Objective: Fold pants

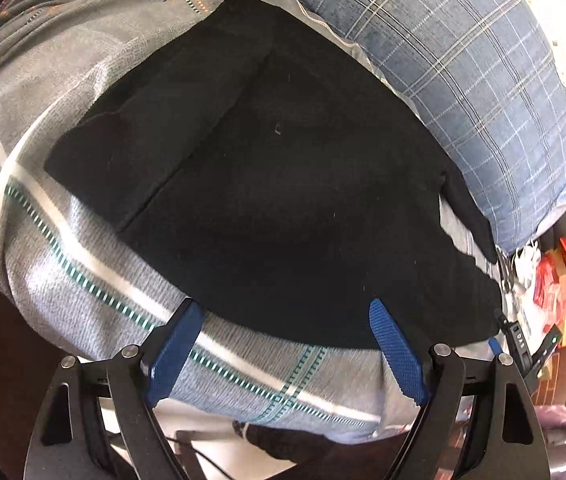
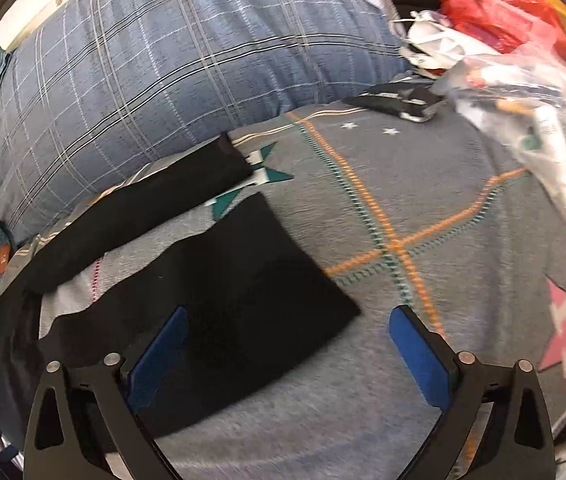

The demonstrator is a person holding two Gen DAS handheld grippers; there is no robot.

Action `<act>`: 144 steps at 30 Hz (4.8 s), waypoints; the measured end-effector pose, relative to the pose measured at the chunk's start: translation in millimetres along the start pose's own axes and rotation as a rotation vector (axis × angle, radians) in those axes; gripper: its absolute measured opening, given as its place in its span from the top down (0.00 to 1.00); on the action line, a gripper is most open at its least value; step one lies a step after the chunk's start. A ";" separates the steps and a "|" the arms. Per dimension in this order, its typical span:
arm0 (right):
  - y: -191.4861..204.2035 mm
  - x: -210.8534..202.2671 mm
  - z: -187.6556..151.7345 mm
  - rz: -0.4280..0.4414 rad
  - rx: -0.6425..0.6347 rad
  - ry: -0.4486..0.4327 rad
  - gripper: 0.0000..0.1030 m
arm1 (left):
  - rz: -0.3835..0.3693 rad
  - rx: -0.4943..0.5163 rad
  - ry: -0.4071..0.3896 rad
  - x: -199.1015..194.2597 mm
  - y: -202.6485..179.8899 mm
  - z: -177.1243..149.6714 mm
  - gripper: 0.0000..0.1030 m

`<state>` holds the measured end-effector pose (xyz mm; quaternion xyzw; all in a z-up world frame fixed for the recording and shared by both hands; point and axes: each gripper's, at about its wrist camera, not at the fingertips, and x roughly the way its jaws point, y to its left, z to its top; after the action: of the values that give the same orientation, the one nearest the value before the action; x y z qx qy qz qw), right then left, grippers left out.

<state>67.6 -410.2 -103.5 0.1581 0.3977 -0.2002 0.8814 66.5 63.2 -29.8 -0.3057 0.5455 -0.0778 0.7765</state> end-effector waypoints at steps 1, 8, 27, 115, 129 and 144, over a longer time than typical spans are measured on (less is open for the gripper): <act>2.8 1.9 0.6 0.007 -0.004 0.006 0.07 | 0.008 0.004 -0.003 2.8 1.1 -2.1 0.17; 9.6 3.8 5.2 0.016 -0.033 0.016 0.20 | 0.061 0.020 0.004 16.4 -5.0 -2.7 0.21; -36.7 -32.0 -22.7 0.125 0.071 0.062 0.91 | 0.104 0.082 0.074 31.3 -2.5 3.8 0.80; -22.7 -74.7 -27.2 0.179 0.104 0.017 0.63 | -0.233 -0.049 -0.054 -61.9 20.2 49.2 0.25; -10.2 -21.0 -19.0 0.365 0.438 0.167 0.51 | -0.308 -0.442 0.128 22.6 70.1 74.5 0.26; 7.5 1.0 4.4 0.312 0.407 0.081 0.54 | -0.363 -0.728 0.202 70.6 99.7 113.6 0.23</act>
<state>74.6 -405.9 -100.7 0.3995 0.3550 -0.1311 0.8350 174.7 155.2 -117.3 -0.6421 0.5482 -0.0451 0.5341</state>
